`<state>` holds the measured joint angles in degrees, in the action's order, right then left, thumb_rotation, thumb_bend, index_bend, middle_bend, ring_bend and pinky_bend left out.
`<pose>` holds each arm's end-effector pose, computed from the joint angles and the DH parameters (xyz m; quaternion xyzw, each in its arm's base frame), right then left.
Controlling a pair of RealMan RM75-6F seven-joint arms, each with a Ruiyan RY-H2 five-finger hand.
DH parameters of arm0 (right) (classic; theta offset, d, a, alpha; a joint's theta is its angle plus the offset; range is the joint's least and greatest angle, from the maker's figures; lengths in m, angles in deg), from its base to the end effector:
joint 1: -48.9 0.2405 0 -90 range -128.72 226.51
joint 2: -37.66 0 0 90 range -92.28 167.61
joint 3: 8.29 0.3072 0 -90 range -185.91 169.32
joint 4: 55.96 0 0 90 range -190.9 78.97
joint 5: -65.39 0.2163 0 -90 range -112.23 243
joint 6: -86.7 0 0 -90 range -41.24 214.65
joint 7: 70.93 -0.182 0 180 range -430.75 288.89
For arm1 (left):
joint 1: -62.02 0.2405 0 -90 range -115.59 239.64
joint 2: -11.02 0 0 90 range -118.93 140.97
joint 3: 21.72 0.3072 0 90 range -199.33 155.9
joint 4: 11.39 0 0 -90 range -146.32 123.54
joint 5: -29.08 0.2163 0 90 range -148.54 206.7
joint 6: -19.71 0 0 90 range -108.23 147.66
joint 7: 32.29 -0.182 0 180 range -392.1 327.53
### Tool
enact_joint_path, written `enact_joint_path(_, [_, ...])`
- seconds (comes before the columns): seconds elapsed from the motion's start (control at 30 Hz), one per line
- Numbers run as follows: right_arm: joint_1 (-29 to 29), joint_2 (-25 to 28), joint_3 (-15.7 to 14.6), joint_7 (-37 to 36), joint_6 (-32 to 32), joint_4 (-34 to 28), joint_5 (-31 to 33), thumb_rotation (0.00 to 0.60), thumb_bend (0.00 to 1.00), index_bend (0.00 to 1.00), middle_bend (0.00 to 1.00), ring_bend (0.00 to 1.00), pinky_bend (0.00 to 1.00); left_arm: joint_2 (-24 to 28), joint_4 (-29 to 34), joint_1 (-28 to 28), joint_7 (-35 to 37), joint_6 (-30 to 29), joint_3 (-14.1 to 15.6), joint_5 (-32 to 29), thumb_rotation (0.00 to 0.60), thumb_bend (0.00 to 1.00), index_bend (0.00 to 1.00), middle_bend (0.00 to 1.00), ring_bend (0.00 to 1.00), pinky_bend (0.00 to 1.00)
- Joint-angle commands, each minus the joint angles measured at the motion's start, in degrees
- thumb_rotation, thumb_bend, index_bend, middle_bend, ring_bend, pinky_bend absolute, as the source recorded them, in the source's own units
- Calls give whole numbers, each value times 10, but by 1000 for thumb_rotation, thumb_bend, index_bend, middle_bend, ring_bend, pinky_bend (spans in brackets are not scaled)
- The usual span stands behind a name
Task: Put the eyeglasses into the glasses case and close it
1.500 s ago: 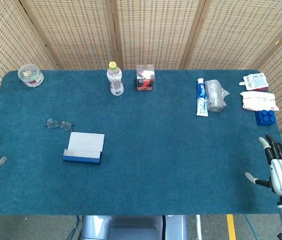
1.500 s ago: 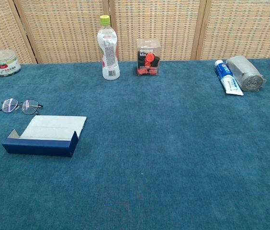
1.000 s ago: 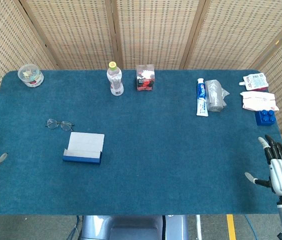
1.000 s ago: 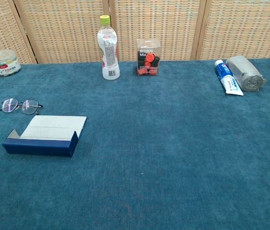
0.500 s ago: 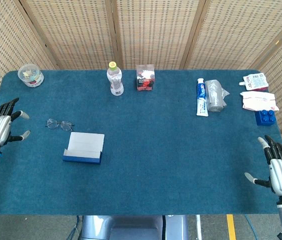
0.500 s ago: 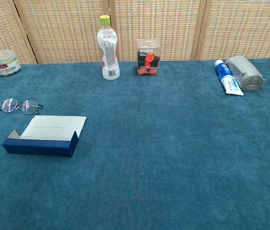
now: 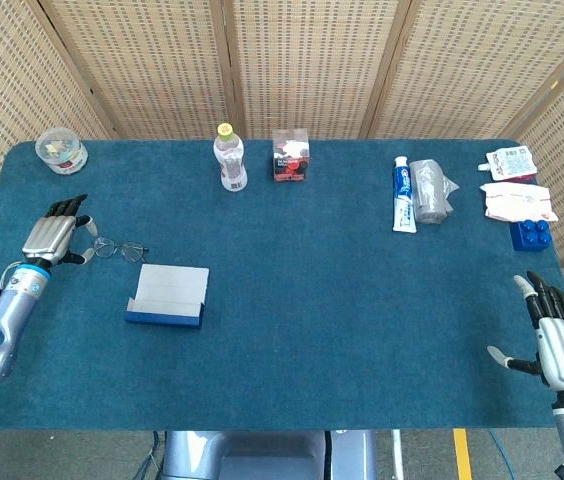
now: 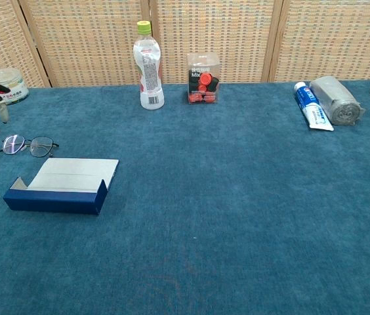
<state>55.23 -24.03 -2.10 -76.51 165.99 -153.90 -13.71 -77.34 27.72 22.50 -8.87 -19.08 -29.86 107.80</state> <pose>-0.3550 -0.2424 0.1814 0.5414 -0.4640 0.4125 0.5669 -0.3770 0.4928 0.0670 -0.6602 -0.4552 -0.2805 0.5276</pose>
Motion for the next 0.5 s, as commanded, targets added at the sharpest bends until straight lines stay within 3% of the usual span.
enact_joint_path(0.03, [0,0,0,0,0,0,1,600,0,0,0,0,0,-23,-27,-18,0,20,5,-1,600,375,453,0,0,0])
enact_joint_path(0.5, [0,1,0,-4,-2,1,1,600,0,0,0,0,0,-61,-78,-45,-5,58,7,-10,600,399,453,0,0,0])
